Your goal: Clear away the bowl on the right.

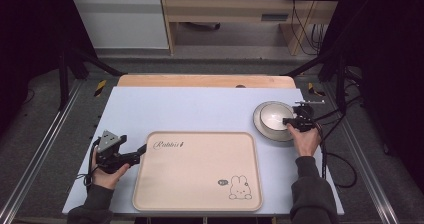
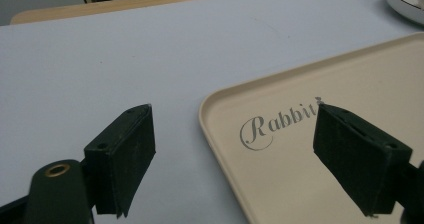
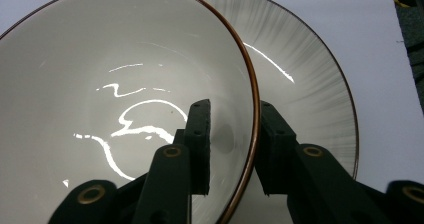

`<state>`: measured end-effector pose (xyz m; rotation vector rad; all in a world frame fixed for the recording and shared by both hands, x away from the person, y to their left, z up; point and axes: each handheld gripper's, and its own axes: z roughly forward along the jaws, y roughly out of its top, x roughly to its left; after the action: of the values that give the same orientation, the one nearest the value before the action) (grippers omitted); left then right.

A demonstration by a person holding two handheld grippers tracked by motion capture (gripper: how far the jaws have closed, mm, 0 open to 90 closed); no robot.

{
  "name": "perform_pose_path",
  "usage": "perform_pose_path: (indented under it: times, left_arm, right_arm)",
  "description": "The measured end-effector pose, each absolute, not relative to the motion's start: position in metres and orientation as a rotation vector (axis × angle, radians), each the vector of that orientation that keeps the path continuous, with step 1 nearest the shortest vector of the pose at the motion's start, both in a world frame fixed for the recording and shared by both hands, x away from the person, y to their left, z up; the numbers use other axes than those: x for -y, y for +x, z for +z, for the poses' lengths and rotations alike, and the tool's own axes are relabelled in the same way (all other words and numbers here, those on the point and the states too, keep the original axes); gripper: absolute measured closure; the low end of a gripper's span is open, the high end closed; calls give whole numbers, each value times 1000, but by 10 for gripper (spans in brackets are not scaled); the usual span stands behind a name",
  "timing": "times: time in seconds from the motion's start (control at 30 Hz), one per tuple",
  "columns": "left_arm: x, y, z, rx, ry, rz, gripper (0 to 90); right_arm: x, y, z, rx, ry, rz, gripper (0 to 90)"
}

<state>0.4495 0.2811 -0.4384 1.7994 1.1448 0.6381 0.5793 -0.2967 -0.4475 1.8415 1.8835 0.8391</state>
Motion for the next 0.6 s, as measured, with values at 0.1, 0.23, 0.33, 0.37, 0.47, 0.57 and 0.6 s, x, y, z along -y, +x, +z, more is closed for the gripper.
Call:
perform_pose_path:
  times: [0.1, 0.23, 0.33, 0.37, 0.47, 0.57, 0.6]
  left_arm:
    - [-281, 450, -438, -1147, 1797, 638, 166]
    - [-281, 450, -439, -1146, 1800, 637, 167]
    - [-281, 450, -439, -1147, 1801, 636, 167]
    - [-281, 450, -439, -1148, 1801, 636, 167]
    - [-281, 450, -439, -1148, 1802, 636, 167]
    - [-281, 450, -439, -1149, 1803, 636, 168]
    - [-281, 450, -439, -1150, 1803, 636, 168]
  right_arm:
    - [296, 579, -447, -1883, 1844, 830, 748]
    - [297, 580, -447, -1871, 1864, 843, 759]
    - [298, 580, -447, -1862, 1881, 857, 768]
    - [298, 580, -447, -1858, 1890, 859, 771]
    - [298, 581, -446, -1850, 1913, 866, 778]
    - [299, 581, -447, -1840, 1917, 879, 783]
    - [299, 581, -446, -1837, 1920, 878, 788]
